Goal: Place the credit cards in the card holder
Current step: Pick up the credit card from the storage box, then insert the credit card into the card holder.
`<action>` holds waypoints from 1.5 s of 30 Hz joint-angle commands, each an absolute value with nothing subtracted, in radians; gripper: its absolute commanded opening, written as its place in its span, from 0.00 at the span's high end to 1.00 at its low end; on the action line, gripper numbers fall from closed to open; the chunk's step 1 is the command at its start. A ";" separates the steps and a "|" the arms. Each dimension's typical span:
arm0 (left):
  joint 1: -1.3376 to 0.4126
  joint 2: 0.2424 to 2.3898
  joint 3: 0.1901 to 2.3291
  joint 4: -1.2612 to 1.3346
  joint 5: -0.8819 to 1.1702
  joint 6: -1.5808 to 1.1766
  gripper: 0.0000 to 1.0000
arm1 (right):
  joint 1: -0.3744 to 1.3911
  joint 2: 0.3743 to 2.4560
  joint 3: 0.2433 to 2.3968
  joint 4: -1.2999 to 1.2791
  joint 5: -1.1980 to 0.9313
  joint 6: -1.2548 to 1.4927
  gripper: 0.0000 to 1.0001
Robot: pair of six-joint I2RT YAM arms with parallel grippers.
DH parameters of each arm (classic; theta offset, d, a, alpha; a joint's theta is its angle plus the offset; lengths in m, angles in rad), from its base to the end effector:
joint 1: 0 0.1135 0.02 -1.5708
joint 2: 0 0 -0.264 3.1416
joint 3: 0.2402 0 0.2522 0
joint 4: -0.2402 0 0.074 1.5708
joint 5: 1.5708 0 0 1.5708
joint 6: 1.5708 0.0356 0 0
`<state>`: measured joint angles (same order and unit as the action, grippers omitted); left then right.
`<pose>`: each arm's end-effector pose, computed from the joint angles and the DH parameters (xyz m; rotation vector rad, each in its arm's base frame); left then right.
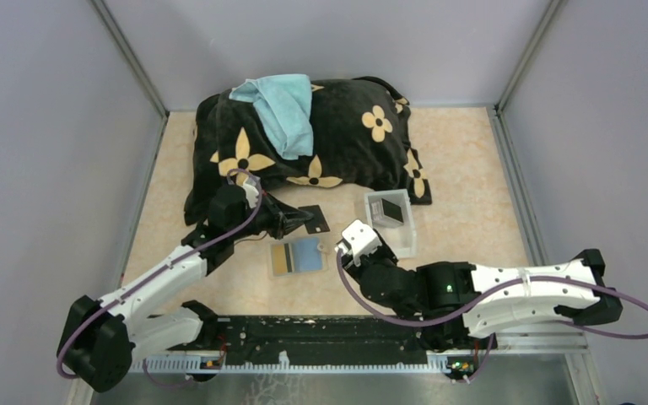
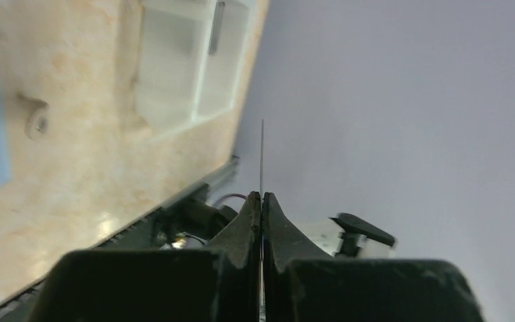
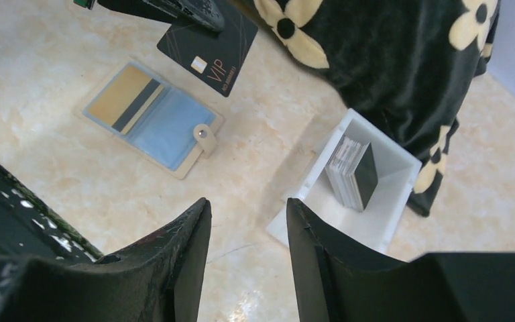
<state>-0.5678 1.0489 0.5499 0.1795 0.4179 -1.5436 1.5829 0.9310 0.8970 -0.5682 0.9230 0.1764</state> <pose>0.1890 -0.1377 0.2443 -0.7657 2.1932 -1.6836 0.0261 0.1883 0.3228 -0.8319 1.7338 0.1644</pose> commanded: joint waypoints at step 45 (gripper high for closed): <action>-0.481 0.967 0.203 0.180 0.297 -0.745 1.00 | 1.082 1.583 1.010 -0.194 0.177 0.539 1.00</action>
